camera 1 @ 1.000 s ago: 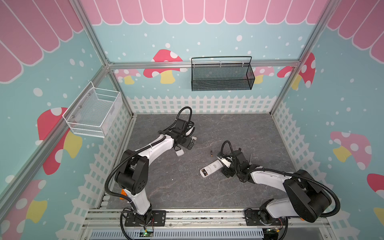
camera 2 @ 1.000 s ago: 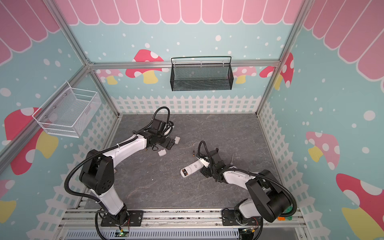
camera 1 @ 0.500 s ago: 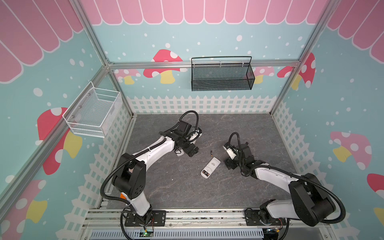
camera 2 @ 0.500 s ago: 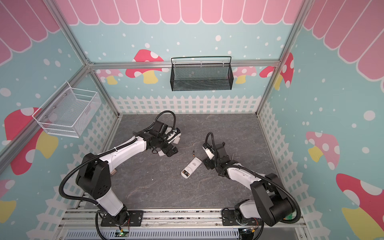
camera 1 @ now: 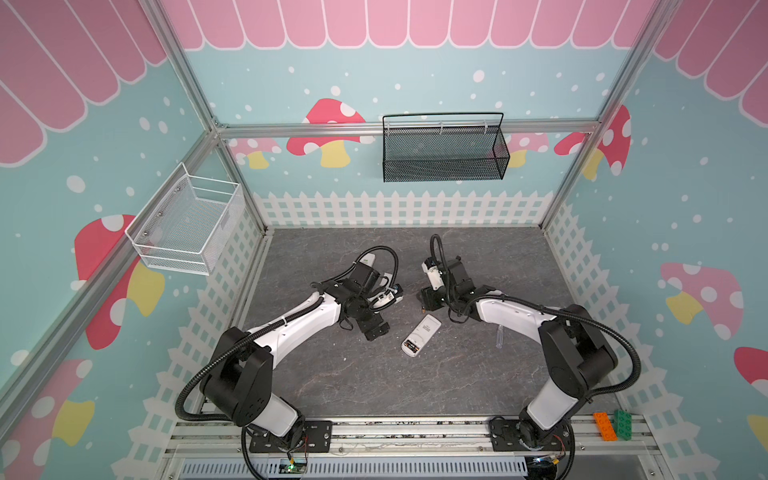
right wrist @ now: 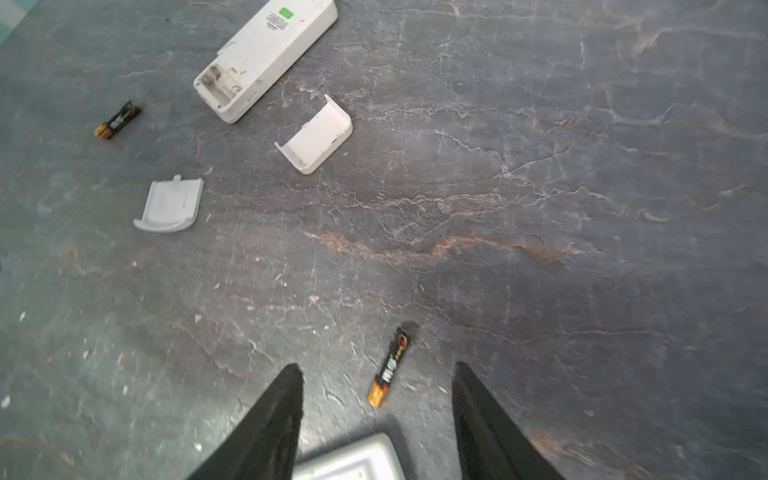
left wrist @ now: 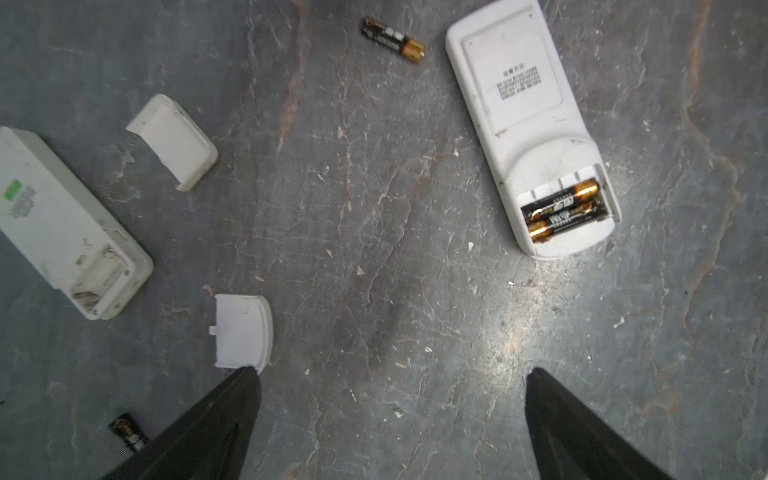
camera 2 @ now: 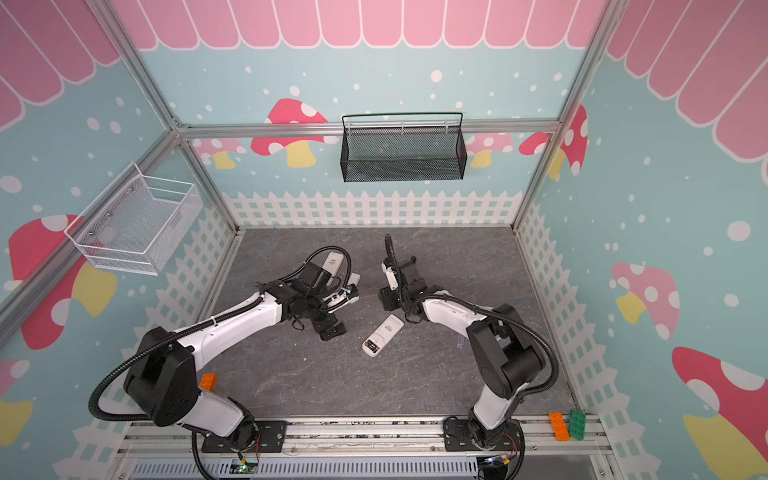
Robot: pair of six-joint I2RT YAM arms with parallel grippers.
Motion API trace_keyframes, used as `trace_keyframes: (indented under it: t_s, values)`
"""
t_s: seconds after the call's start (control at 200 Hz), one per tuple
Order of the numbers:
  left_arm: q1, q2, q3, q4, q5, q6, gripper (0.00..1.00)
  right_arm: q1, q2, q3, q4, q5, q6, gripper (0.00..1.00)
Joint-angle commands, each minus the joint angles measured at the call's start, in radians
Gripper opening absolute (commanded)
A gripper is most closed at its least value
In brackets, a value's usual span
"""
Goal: Unload the batteries from the remote control
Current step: 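Grasp the loose AAA battery with the right gripper and lift it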
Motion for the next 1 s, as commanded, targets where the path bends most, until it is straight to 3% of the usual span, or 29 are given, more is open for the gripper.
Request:
trace_keyframes:
  t_s: [0.0,0.185,0.43,0.69,0.996]
  values:
    - [-0.005,-0.012,-0.021,0.023,0.023,0.013,0.99,0.008,0.065,0.064,-0.167,0.12,0.125,0.54]
    - [0.034,-0.022,-0.017,0.105,-0.011,-0.097,0.99,0.032,0.101,0.052,-0.179,0.11,0.17,0.47]
    - [0.063,-0.029,-0.024,0.144,-0.108,-0.057,1.0,0.052,0.124,0.045,-0.152,0.083,0.19,0.44]
    - [0.074,-0.04,-0.02,0.152,-0.11,-0.074,0.99,0.057,0.192,0.048,-0.144,0.087,0.196,0.36]
    - [0.123,-0.063,-0.037,0.175,-0.119,-0.08,0.99,0.067,0.237,0.113,-0.138,0.085,0.177,0.09]
